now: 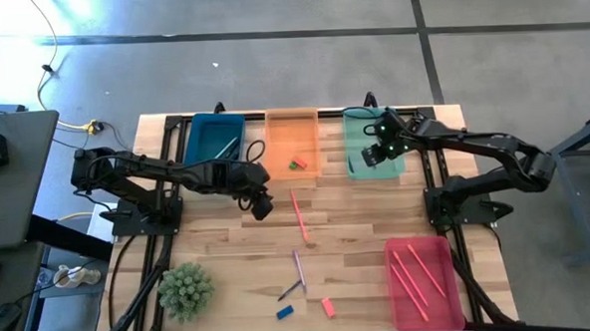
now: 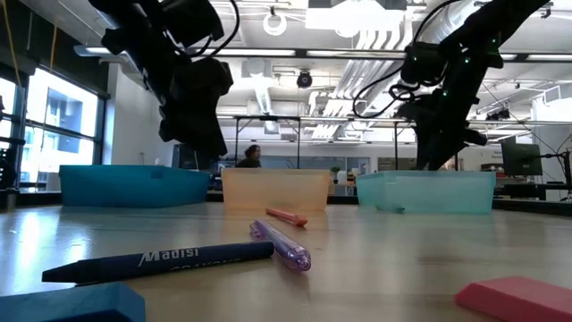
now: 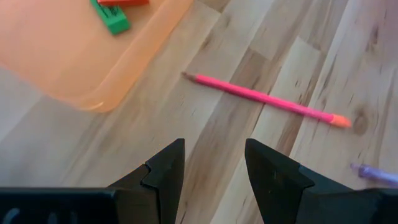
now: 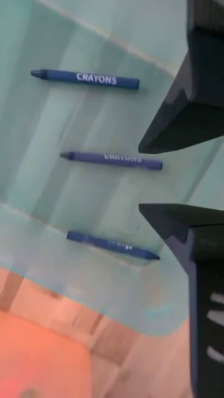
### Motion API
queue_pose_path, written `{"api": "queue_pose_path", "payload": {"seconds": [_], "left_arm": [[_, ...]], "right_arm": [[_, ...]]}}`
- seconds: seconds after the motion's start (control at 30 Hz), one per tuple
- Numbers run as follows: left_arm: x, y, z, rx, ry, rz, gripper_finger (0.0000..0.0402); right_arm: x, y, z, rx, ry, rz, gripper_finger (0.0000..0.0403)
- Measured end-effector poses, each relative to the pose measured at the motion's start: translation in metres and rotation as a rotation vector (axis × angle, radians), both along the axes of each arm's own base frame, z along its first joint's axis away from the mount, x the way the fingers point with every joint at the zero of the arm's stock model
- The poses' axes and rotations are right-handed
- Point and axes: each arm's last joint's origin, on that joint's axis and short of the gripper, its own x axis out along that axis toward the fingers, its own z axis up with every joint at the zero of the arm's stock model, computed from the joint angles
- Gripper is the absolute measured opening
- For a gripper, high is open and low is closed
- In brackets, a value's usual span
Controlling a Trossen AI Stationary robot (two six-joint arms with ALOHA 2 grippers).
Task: Sort crayons/erasers/pens/pencils in bins
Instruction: Put the pink eraser into the orange bin
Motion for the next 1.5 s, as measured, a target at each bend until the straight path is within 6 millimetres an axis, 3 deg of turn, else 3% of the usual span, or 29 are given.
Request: {"api": "queue_pose_path", "payload": {"seconds": [0.33, 0.53, 0.77, 0.93, 1.5], "left_arm": [[-0.005, -0.001, -0.004, -0.014, 0.067, 0.000, 0.0156], [-0.009, -0.001, -0.006, 0.004, 0.122, -0.046, 0.0156], [-0.014, 0.007, -0.008, 0.019, 0.168, -0.080, 0.0156], [-0.017, 0.018, -0.008, 0.003, 0.169, -0.107, 0.0156], [-0.030, 0.041, -0.010, 0.008, 0.218, -0.178, 0.0156]], "right_arm": [[0.030, 0.010, 0.054, -0.062, -0.173, 0.088, 0.0133], [0.052, 0.036, 0.096, -0.150, -0.251, 0.184, 0.0133], [0.065, 0.068, 0.135, -0.309, -0.286, 0.225, 0.0133], [0.072, 0.084, 0.140, -0.292, -0.304, 0.238, 0.0133], [0.116, 0.140, 0.111, -0.195, -0.333, 0.253, 0.0133]]}}
